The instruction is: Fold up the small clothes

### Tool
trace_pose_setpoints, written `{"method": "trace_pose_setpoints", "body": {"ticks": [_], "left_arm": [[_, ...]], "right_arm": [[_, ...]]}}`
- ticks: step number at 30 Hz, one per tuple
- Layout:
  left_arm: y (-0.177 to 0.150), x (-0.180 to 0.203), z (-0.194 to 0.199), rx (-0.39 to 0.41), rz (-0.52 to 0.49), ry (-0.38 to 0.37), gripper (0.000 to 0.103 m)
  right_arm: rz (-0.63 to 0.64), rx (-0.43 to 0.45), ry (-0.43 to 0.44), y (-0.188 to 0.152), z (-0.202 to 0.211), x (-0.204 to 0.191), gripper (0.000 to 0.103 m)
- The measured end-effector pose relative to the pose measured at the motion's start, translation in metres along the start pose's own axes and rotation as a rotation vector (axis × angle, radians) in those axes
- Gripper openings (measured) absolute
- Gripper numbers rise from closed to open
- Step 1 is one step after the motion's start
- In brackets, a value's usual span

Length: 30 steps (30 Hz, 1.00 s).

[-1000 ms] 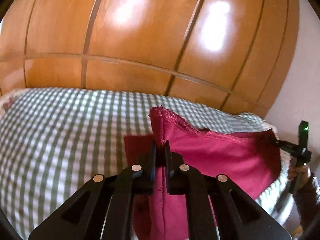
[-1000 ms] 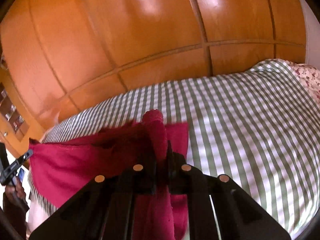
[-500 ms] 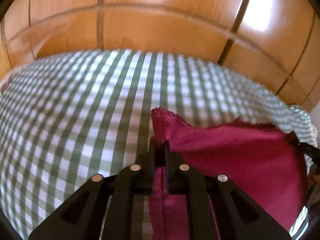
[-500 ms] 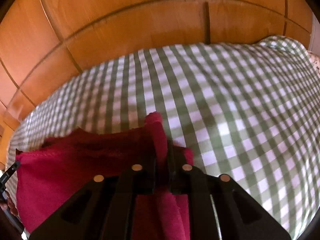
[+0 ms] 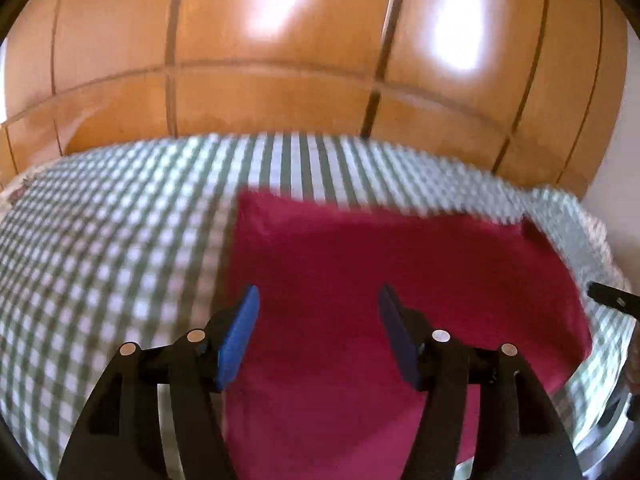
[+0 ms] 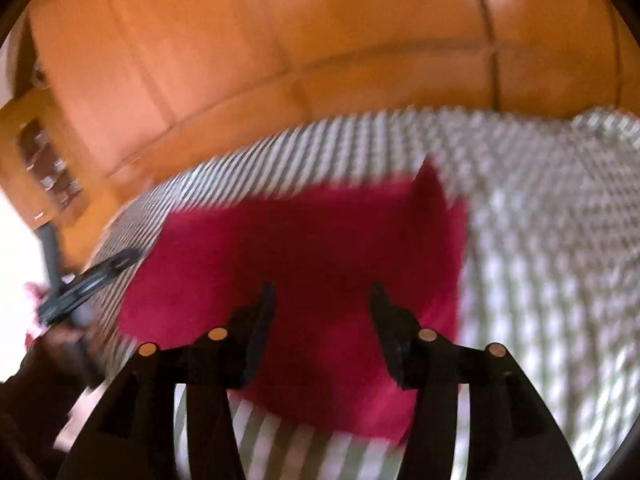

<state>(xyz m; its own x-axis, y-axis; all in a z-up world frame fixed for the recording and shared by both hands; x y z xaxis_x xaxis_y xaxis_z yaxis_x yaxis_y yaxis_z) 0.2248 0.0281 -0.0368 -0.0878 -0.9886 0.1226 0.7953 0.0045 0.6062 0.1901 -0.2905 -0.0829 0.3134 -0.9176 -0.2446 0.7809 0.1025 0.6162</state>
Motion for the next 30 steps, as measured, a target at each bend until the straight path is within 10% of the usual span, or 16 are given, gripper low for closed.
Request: {"method": "trace_pose_setpoints", "body": {"ticks": [3, 4, 8, 16, 20, 30], "left_arm": [[-0.016, -0.016, -0.031, -0.109, 0.054, 0.039, 0.06], [-0.017, -0.019, -0.029, -0.098, 0.066, 0.064, 0.06], [-0.023, -0.025, -0.001, -0.066, 0.109, 0.053, 0.064], [-0.071, -0.045, 0.032, -0.105, 0.224, -0.03, 0.069], [-0.097, -0.04, 0.026, -0.154, 0.14, 0.057, 0.069], [-0.094, -0.038, 0.042, -0.097, 0.093, 0.155, 0.073]], "right_arm": [[-0.135, -0.045, -0.118, -0.031, -0.014, 0.044, 0.044], [-0.206, -0.03, -0.095, -0.037, -0.009, 0.058, 0.02], [-0.281, 0.083, -0.07, -0.051, 0.031, 0.075, 0.058], [-0.203, 0.011, -0.105, -0.077, 0.01, 0.06, 0.055], [-0.199, -0.039, -0.123, -0.075, -0.007, 0.061, 0.015], [-0.209, -0.046, -0.225, -0.084, -0.001, 0.068, 0.025]]}}
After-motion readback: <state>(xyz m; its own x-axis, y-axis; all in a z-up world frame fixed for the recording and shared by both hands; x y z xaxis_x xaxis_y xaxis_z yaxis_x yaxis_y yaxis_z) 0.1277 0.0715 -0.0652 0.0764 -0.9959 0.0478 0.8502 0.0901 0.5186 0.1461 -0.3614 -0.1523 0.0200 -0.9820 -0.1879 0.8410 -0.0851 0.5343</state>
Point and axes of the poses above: each gripper's, at about its wrist camera, not at the fingertips, and z roughly against the way its jaws point, x to its right, y to its top, the point moved 6 cm from there along -z, roughly the way its jaws point, and after that the axes turned 9 degrees about -x, right-handed, at the moved point
